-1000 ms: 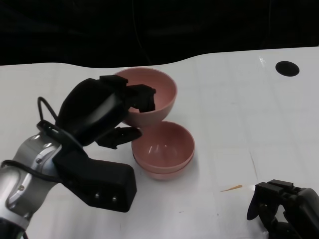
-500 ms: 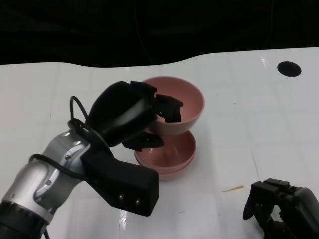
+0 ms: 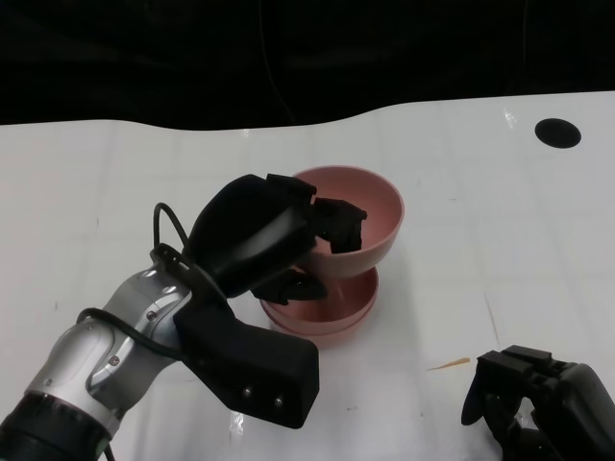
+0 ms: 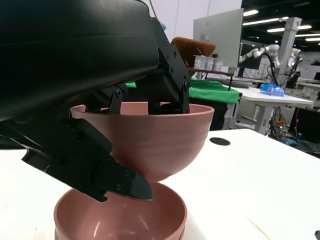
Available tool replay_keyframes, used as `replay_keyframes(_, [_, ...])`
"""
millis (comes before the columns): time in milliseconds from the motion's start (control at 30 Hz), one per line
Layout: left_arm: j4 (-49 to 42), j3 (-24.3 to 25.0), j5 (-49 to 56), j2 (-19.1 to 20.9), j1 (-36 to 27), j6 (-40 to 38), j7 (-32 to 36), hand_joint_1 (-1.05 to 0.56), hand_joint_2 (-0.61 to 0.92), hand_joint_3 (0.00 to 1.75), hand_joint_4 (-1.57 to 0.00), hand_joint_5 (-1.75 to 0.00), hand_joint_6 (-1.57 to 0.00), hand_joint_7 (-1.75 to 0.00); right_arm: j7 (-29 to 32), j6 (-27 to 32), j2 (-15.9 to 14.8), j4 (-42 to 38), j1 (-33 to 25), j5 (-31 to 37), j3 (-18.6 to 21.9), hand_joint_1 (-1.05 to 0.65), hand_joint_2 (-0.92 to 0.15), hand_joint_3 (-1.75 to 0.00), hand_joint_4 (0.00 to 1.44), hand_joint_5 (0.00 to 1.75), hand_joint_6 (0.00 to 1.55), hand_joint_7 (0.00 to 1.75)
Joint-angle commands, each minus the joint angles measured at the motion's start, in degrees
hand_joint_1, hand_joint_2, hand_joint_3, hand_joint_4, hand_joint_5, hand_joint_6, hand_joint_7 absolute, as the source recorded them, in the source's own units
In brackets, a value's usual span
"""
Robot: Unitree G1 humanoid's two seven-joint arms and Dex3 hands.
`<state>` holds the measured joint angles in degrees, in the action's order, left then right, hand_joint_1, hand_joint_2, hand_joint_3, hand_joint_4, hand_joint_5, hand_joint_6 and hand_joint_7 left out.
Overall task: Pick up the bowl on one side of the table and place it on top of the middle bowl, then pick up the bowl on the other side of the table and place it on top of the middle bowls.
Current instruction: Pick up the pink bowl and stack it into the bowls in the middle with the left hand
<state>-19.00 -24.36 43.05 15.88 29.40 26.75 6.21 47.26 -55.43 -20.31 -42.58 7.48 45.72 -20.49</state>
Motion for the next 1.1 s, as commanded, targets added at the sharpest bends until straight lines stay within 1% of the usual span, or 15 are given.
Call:
replay_keyframes(33, [-1.8, -0.2, 0.6, 0.3, -0.2, 0.6, 2.3, -0.07, 0.83, 0.18, -0.73, -1.75, -0.64, -1.55, 0.1, -0.4, -0.7, 0.4, -0.7, -0.5, 0.2, -0.08, -0.56, -1.19, 0.79, 1.75, 0.67, 1.61])
replay_keyframes(100, [-2.7, -0.4, 0.8, 0.1, -0.4, 0.9, 3.5, -0.05, 0.83, 0.17, -0.73, -1.75, -0.6, -1.63, -0.1, -0.5, -0.8, 0.6, -0.9, -0.5, 0.2, -0.08, -0.56, -1.19, 0.79, 1.75, 0.66, 1.62])
replay_keyframes(200, [-3.8, -0.8, 1.1, 0.0, -0.3, 1.4, 4.8, -0.02, 0.82, 0.17, -0.73, -1.75, -0.58, -1.67, 0.6, -0.2, -0.9, 0.8, -1.0, 0.1, 0.2, -0.08, -0.56, -1.19, 0.78, 1.75, 0.66, 1.62])
replay_keyframes(267, [-4.1, -0.9, 1.4, 0.1, -0.4, 1.3, 5.1, -0.02, 0.83, 0.17, -0.72, -1.75, -0.57, -1.68, 0.3, -0.4, -0.9, 0.8, -1.1, -0.1, 0.2, -0.07, -0.55, -1.19, 0.78, 1.75, 0.66, 1.62])
replay_keyframes(367, [-4.4, -1.0, 1.6, 0.2, -0.7, 0.9, 5.4, -0.04, 0.85, 0.17, -0.73, -1.75, -0.6, -1.61, -0.1, -0.3, -1.0, 1.3, -1.2, -0.3, 0.3, -0.07, -0.55, -1.19, 0.78, 1.75, 0.66, 1.62])
replay_keyframes(433, [-4.7, -1.0, 1.7, 0.3, -0.9, 0.7, 5.5, -0.06, 0.86, 0.18, -0.73, -1.75, -0.6, -1.62, -0.2, -0.2, -1.1, 1.5, -1.3, -0.3, 0.3, -0.08, -0.55, -1.19, 0.78, 1.75, 0.66, 1.62])
replay_keyframes(500, [-4.8, -1.0, 1.7, 0.4, -1.0, 0.3, 5.3, -0.08, 0.87, 0.18, -0.73, -1.75, -0.61, -1.58, -0.1, 0.0, -1.2, 1.6, -1.3, -0.1, 0.3, -0.08, -0.55, -1.2, 0.78, 1.75, 0.66, 1.62])
replay_keyframes(633, [-5.0, -1.2, 2.2, 0.7, -1.3, 0.2, 5.6, -0.09, 0.87, 0.19, -0.74, -1.75, -0.74, -1.29, -0.6, -0.1, -1.4, 1.8, -1.6, -0.4, 0.4, -0.08, -0.55, -1.2, 0.78, 1.75, 0.66, 1.61])
replay_keyframes(667, [-5.0, -1.3, 2.3, 0.8, -1.4, 0.3, 5.9, -0.09, 0.87, 0.19, -0.74, -1.75, -0.76, -1.27, -0.6, -0.1, -1.4, 1.8, -1.6, -0.4, 0.4, -0.09, -0.55, -1.2, 0.78, 1.75, 0.66, 1.61])
replay_keyframes(733, [-5.0, -1.3, 2.6, 0.8, -1.8, 0.1, 6.1, -0.1, 0.87, 0.2, -0.75, -1.74, -0.74, -1.32, -0.6, -0.1, -1.5, 1.8, -1.6, -0.3, 0.4, -0.09, -0.55, -1.2, 0.78, 1.75, 0.66, 1.61])
replay_keyframes(833, [-5.1, -1.3, 2.1, 0.9, -2.3, 0.3, 5.9, -0.1, 0.88, 0.21, -0.76, -1.72, -0.75, -1.32, -0.8, 0.0, -1.5, 1.9, -1.6, -0.4, 0.4, -0.09, -0.55, -1.2, 0.78, 1.75, 0.66, 1.61])
replay_keyframes(900, [-4.9, -1.1, 1.7, 1.1, -2.6, 0.2, 5.2, -0.12, 0.88, 0.22, -0.76, -1.72, -0.76, -1.27, -1.3, -0.2, -1.5, 1.8, -1.6, -0.7, 0.4, -0.09, -0.55, -1.2, 0.78, 1.75, 0.67, 1.61])
replay_keyframes(933, [-4.9, -1.1, 1.6, 1.2, -2.8, 0.1, 5.0, -0.13, 0.88, 0.23, -0.76, -1.7, -0.78, -1.19, -1.3, -0.3, -1.5, 1.7, -1.6, -0.7, 0.4, -0.09, -0.55, -1.2, 0.78, 1.75, 0.66, 1.61])
replay_keyframes(967, [-4.9, -1.1, 1.6, 1.2, -2.9, 0.1, 5.0, -0.13, 0.87, 0.23, -0.76, -1.69, -0.8, -1.17, -1.3, -0.3, -1.6, 1.7, -1.6, -0.6, 0.4, -0.09, -0.55, -1.2, 0.78, 1.75, 0.66, 1.61])
replay_keyframes(1100, [-4.9, -1.0, 1.7, 1.3, -3.1, 0.1, 5.0, -0.14, 0.87, 0.22, -0.75, -1.7, -0.81, -1.16, -1.3, -0.2, -1.6, 1.8, -1.6, -0.5, 0.4, -0.1, -0.56, -1.2, 0.77, 1.75, 0.66, 1.61])
